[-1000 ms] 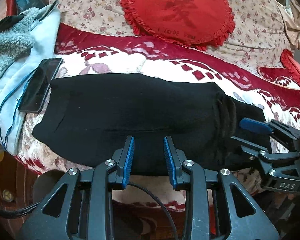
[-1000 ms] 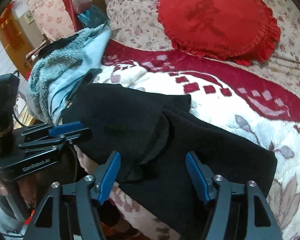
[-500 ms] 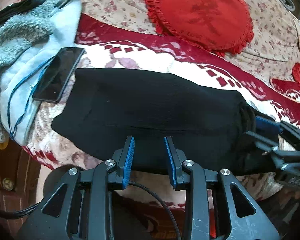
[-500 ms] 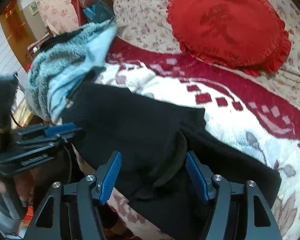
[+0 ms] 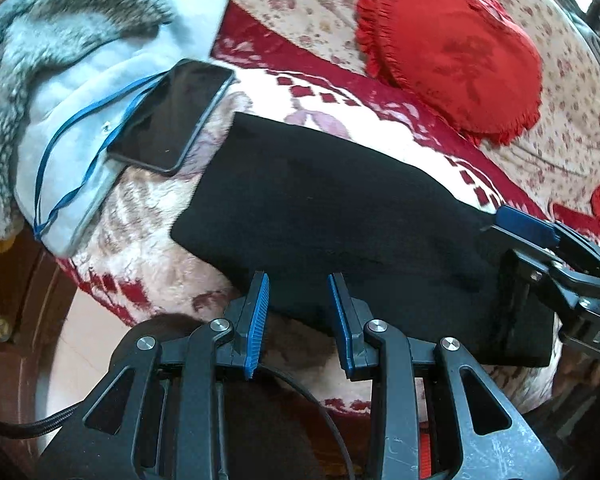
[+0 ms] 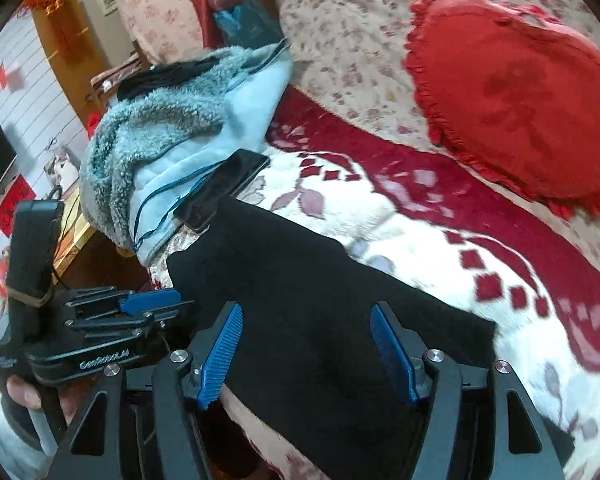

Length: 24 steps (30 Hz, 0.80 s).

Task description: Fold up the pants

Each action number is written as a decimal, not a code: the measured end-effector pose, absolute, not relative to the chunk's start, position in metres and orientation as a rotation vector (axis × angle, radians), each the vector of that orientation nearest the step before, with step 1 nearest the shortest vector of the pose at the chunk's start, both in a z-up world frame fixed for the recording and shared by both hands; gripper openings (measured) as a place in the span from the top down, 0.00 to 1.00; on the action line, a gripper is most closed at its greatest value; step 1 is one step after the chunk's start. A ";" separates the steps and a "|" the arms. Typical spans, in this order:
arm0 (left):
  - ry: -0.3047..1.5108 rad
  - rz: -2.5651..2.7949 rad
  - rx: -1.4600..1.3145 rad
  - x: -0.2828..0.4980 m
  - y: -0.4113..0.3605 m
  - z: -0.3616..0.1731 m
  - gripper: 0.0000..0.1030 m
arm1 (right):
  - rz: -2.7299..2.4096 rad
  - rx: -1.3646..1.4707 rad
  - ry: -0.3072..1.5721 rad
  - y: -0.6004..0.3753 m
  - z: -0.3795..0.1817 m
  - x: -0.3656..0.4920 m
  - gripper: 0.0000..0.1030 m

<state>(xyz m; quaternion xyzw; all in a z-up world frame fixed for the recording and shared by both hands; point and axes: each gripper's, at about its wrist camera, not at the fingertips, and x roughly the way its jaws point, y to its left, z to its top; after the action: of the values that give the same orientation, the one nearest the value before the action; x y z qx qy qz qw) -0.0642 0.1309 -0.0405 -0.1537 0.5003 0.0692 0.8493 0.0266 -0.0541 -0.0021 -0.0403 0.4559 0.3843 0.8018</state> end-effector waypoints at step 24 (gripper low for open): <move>1.103 0.180 -0.558 -0.050 0.174 -0.077 0.48 | 1.018 -0.280 1.087 0.096 -0.040 0.092 0.37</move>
<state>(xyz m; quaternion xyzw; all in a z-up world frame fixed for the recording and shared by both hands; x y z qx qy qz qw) -0.0499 0.1742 -0.0768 -0.2612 0.5161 0.0842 0.8114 0.0922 0.0960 -0.0395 -0.1270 0.4928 0.4615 0.7266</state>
